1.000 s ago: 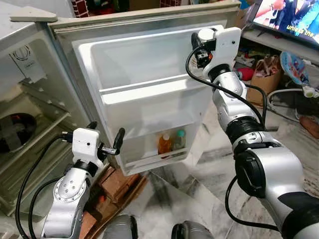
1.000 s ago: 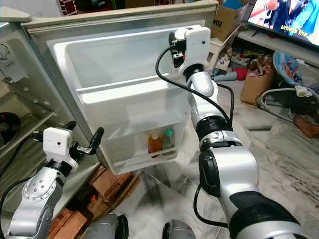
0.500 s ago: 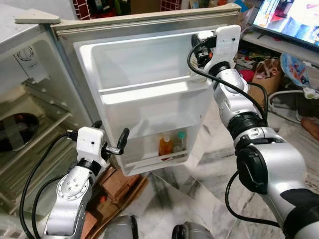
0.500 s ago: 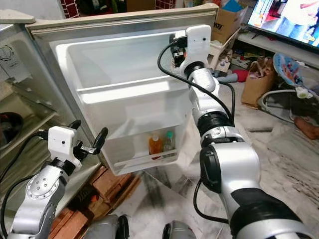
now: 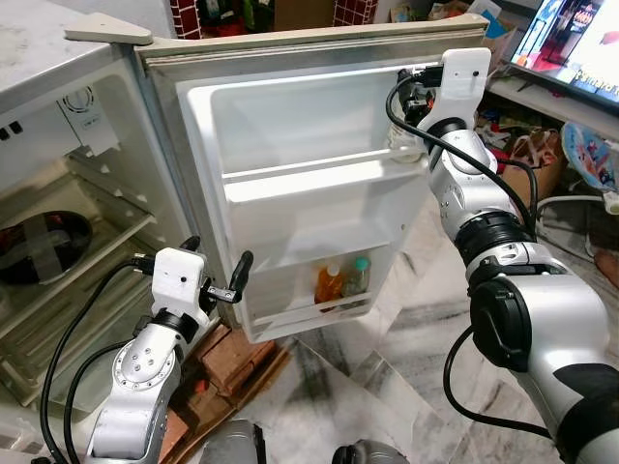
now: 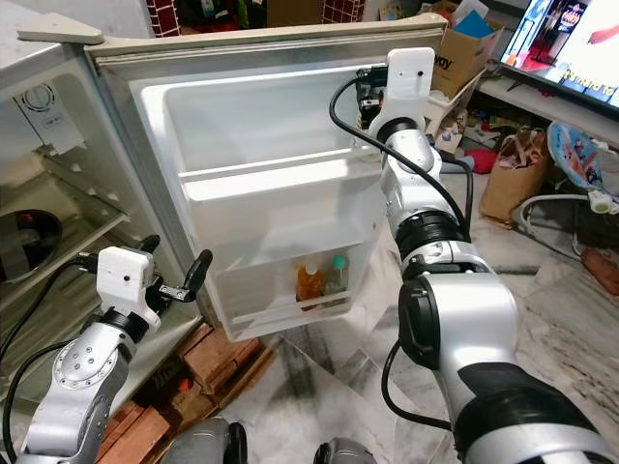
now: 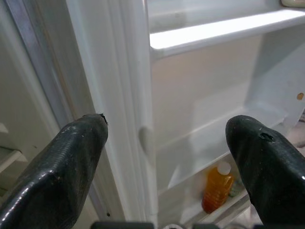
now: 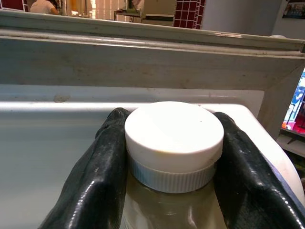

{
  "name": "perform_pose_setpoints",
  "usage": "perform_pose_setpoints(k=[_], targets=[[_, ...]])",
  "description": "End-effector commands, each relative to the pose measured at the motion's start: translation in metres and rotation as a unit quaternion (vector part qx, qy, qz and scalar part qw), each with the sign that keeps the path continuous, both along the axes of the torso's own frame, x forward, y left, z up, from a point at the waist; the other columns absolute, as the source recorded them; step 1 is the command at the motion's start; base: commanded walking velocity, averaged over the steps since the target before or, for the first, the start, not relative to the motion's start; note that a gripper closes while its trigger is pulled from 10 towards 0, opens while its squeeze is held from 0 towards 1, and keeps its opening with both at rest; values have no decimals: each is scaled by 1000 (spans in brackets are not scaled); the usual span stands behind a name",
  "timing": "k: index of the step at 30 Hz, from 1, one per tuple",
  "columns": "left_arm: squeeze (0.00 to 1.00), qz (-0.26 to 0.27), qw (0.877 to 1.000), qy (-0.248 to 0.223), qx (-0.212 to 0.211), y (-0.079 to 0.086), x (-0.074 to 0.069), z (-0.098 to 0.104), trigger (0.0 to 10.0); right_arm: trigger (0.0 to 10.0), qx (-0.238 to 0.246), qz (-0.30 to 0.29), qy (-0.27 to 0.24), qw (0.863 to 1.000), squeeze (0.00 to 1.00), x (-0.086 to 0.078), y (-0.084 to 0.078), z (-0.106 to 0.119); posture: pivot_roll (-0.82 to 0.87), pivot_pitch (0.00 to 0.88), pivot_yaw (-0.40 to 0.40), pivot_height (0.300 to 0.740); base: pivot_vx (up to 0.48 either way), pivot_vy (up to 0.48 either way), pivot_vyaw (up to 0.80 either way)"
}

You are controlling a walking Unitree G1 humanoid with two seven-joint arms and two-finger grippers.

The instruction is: Restocking fridge

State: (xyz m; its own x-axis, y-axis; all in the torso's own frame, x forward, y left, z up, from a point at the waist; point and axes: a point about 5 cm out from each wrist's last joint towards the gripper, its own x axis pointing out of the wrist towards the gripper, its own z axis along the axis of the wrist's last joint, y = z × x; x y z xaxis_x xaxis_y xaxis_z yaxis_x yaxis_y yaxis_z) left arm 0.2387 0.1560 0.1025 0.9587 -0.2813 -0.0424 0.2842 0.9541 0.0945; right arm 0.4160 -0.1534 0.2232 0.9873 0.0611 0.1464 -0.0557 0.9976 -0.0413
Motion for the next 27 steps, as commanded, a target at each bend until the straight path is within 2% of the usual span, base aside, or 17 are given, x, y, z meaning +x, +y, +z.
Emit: perform_pose_setpoints(k=[1, 4, 8, 12, 13, 14, 17, 23, 27], targets=[[0, -4, 1000, 7, 5, -1, 0, -3, 10000, 10000, 2, -34, 140, 990, 0, -12, -18, -63, 79, 72, -39, 740, 0, 0, 0], [0, -4, 1000, 6, 6, -1, 0, -3, 10000, 10000, -3, -37, 126, 991, 0, -10, -18, -56, 78, 73, -41, 740, 0, 0, 0], [0, -1, 1000, 6, 7, 1, -1, -2, 10000, 10000, -23, -32, 48, 998, 0, -5, -12, -30, 79, 81, -41, 740, 0, 0, 0], [0, 0, 1000, 5, 7, 1, -1, -2, 10000, 10000, -21, -26, 9, 999, 0, -5, -9, -20, 77, 85, -37, 740, 0, 0, 0], [0, -1, 1000, 7, 8, 1, -1, -2, 10000, 10000, -22, -29, -21, 999, 0, -6, -9, -13, 74, 93, -26, 740, 0, 0, 0], [0, -1, 1000, 7, 8, 1, -1, -2, 10000, 10000, -22, -29, -21, 999, 0, -6, -9, -13, 74, 93, -26, 740, 0, 0, 0], [0, -4, 1000, 8, 10, 3, -2, -2, 10000, 10000, -16, -40, -47, 998, 0, -7, -12, -6, 74, 97, -17, 740, 0, 0, 0], [0, -7, 1000, 8, 13, 4, 1, -2, 10000, 10000, -9, -62, -107, 992, 0, -5, -26, 27, 72, 101, -13, 740, 0, 0, 0], [0, -9, 1000, 9, 14, 2, 0, -2, 10000, 10000, -6, -69, -126, 990, 0, -4, -31, 41, 71, 103, -13, 740, 0, 0, 0]])
